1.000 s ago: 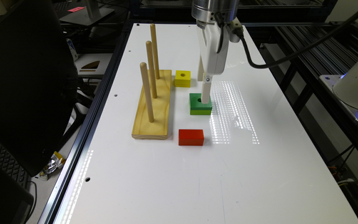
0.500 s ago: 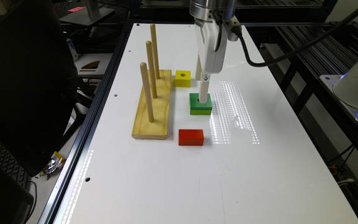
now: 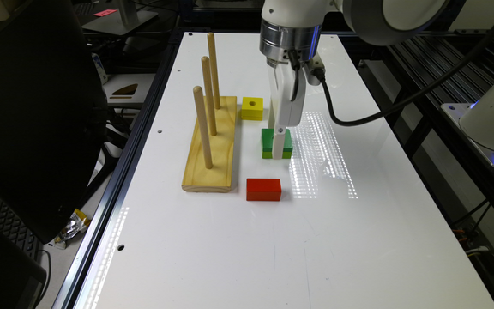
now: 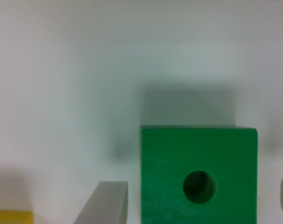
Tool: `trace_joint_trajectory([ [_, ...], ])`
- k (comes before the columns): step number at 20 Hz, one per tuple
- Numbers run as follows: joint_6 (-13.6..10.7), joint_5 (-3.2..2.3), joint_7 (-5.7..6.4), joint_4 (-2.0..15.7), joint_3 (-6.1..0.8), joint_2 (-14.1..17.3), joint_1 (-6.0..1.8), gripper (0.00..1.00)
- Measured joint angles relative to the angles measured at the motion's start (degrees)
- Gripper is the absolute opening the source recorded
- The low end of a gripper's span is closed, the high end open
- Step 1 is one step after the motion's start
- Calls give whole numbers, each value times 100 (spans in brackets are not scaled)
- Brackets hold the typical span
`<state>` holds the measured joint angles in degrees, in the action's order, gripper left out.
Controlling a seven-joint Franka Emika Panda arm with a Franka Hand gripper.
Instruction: Pick up green block.
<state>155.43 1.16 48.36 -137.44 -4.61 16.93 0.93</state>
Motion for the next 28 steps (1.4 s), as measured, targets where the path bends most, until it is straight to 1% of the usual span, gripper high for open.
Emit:
trace_joint_trajectory([
  [9, 0, 0, 0, 70, 0, 2, 0, 100],
  [17, 0, 0, 0, 78, 0, 6, 0, 100],
  [19, 43, 0, 0, 78, 0, 94, 0, 100],
  [23, 259, 0, 0, 120, 0, 358, -1, 100],
  [25, 272, 0, 0, 200, 0, 439, -1, 100],
  [28, 272, 0, 0, 225, 0, 457, -1, 100],
])
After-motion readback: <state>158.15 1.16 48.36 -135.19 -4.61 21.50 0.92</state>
